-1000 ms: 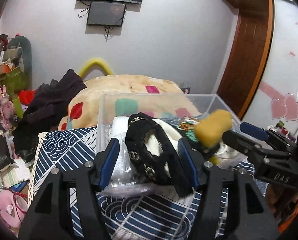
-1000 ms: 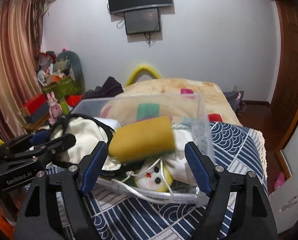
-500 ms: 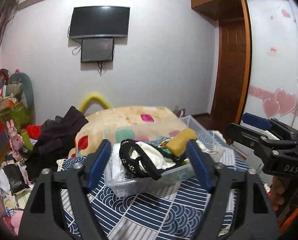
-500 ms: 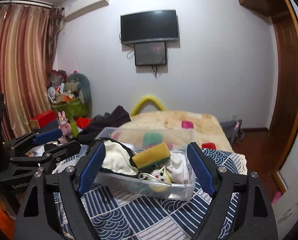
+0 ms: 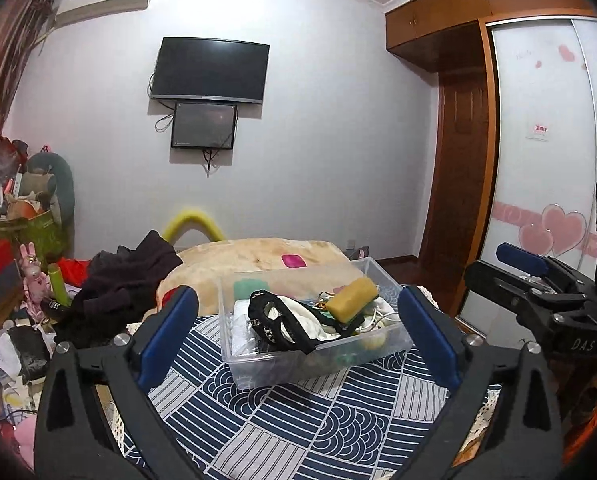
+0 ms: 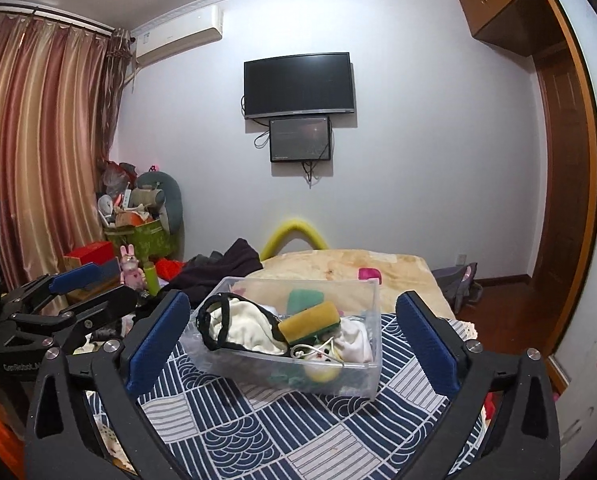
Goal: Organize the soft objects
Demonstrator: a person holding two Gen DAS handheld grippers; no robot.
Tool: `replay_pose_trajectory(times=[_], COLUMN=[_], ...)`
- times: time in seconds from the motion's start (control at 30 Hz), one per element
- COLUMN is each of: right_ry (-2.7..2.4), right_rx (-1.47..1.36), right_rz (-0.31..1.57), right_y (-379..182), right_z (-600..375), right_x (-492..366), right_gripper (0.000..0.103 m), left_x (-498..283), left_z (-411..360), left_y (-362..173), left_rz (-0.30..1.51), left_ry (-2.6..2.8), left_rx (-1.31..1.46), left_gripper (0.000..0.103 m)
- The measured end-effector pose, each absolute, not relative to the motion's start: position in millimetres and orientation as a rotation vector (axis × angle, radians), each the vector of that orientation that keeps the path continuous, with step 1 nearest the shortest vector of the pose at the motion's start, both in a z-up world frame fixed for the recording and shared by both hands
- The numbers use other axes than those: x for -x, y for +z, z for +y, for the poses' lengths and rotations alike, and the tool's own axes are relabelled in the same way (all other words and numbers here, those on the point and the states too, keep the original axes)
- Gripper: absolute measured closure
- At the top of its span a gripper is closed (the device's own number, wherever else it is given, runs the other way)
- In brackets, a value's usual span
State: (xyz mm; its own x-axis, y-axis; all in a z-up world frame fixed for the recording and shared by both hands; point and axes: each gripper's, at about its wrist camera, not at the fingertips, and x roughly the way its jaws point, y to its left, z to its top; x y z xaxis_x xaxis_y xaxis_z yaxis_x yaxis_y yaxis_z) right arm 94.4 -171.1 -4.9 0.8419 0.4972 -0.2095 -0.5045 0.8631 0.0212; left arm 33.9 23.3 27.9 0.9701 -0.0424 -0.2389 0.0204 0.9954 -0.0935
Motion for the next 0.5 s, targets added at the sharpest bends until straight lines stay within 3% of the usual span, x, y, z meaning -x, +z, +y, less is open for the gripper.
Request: replay_pose_trajectory(times=[0.5], right_ry=[0.512], right_rx=[0.028], right_rz=[0.228], right_y=[-13.3], right_z=[-173.9], right_x=[-91.0], right_gripper=[0.0], left_x=[-33.0], left_z=[19.0], left_y=[24.4], left_rz=[0.251], left_ry=[-0.047], left_rx=[0.073], left_gripper=[0.001])
